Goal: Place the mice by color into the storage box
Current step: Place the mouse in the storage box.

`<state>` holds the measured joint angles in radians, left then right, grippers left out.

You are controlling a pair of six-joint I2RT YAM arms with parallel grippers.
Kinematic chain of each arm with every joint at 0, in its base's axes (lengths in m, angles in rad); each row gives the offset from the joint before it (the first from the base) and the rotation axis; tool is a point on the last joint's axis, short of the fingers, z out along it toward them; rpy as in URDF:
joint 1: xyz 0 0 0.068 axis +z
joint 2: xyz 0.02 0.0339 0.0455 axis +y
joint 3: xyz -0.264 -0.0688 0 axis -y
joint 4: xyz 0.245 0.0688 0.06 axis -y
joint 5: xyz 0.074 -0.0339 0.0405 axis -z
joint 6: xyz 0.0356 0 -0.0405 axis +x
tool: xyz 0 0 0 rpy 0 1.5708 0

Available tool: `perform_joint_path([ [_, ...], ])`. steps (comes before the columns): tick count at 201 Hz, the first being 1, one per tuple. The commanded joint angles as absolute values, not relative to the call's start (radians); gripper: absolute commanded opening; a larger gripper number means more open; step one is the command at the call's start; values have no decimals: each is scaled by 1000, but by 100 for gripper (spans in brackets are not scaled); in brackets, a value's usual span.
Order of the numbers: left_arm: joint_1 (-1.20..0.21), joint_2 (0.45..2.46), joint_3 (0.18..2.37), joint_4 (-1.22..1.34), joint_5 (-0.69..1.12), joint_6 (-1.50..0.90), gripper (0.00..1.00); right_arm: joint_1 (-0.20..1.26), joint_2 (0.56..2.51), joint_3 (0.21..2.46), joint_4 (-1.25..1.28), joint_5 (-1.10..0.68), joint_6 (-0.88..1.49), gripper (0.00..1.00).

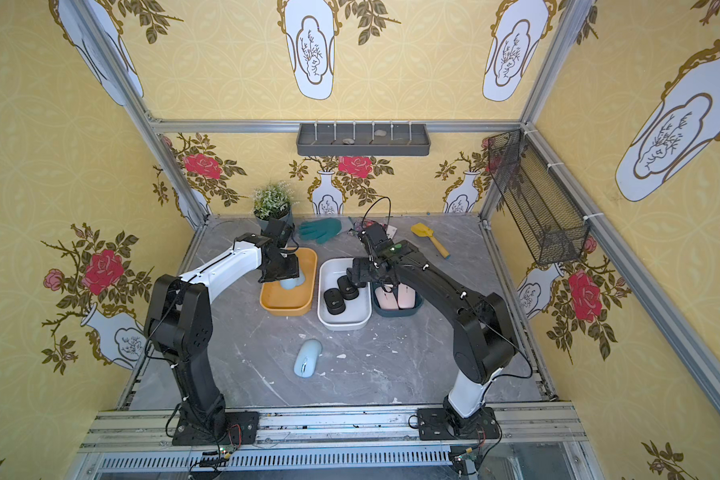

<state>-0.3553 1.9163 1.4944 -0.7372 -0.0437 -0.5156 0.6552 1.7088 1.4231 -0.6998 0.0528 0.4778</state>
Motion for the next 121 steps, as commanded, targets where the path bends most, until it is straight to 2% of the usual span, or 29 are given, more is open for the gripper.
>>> perform_joint_path([
  [1, -344, 1946, 1508, -707, -32, -492, 59, 654, 1715, 1418, -675, 47, 473, 92],
  [58, -322, 1997, 1526, -697, -30, -486, 60, 653, 1715, 1413, -667, 41, 487, 92],
  [121, -322, 1992, 1529, -701, -35, -487, 69, 654, 1706, 1413, -674, 48, 500, 92],
])
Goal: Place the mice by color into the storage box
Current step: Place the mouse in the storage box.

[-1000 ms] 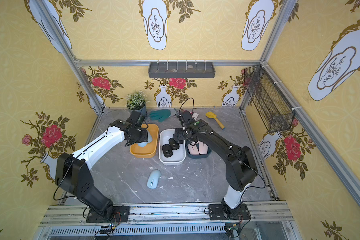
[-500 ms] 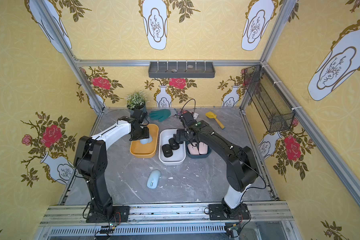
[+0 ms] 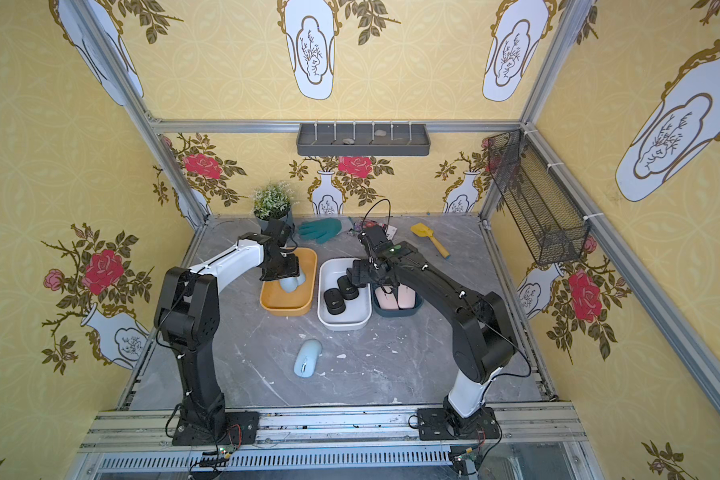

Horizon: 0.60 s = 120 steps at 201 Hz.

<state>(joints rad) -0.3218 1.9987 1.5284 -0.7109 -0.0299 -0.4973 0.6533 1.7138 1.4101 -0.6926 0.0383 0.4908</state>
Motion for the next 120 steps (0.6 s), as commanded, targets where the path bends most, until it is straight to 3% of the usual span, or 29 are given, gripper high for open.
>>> perform_joint_path([
  [1, -322, 1991, 1529, -701, -35, -487, 69, 654, 1706, 1413, -675, 49, 501, 92],
  [120, -350, 1640, 1471, -808, 10, -467, 76, 658, 1703, 1445, -693, 72, 510, 92],
])
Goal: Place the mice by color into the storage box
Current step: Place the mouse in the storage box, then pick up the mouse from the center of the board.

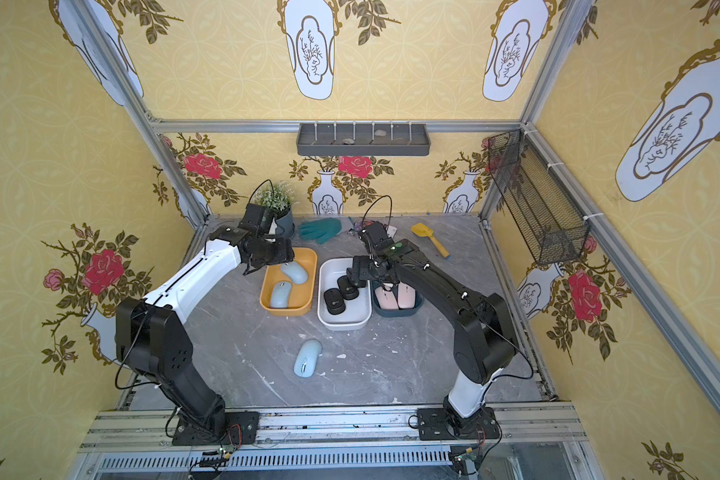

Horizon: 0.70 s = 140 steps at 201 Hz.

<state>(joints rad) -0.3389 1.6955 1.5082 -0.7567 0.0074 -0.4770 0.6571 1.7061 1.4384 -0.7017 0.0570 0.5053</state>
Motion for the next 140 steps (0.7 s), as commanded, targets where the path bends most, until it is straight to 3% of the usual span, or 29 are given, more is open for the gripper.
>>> perform_joint_path([
  [1, -352, 1637, 1470, -809, 10, -468, 76, 658, 1703, 1445, -693, 72, 510, 92],
  [55, -430, 1427, 1299, -941, -48, -528, 83, 658, 1710, 1469, -691, 78, 487, 92],
  [102, -604, 1254, 1048, -940, 31, -676, 84, 660, 1726, 1483, -681, 72, 485, 93],
  [140, -772, 1249, 871, -836, 93, -792, 84, 660, 1734, 1496, -686, 75, 482, 93],
])
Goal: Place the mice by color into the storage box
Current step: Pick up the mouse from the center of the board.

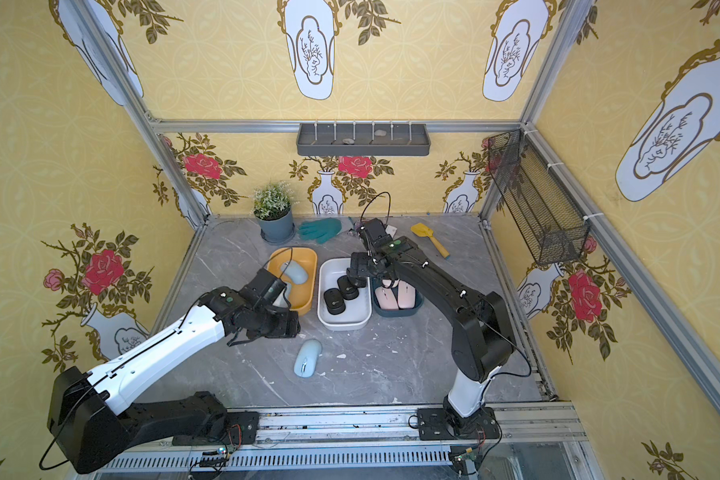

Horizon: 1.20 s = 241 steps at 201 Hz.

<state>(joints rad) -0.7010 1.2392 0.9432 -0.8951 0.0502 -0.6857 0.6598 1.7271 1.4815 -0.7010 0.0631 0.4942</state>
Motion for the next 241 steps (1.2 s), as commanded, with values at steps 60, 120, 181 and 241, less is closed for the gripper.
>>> perform_joint_path([
  [60, -915, 1356, 813, -730, 99, -869, 87, 662, 1747, 1487, -685, 58, 486, 95],
  [120, -920, 1464, 828, -676, 35, -869, 86, 660, 1735, 1480, -687, 63, 482, 95],
  [181, -919, 1555, 850, -662, 0, -868, 82, 660, 1726, 1454, -683, 73, 479, 95],
  [241, -919, 1587, 856, -671, -24, -870, 74, 658, 1722, 1429, -675, 76, 480, 95],
])
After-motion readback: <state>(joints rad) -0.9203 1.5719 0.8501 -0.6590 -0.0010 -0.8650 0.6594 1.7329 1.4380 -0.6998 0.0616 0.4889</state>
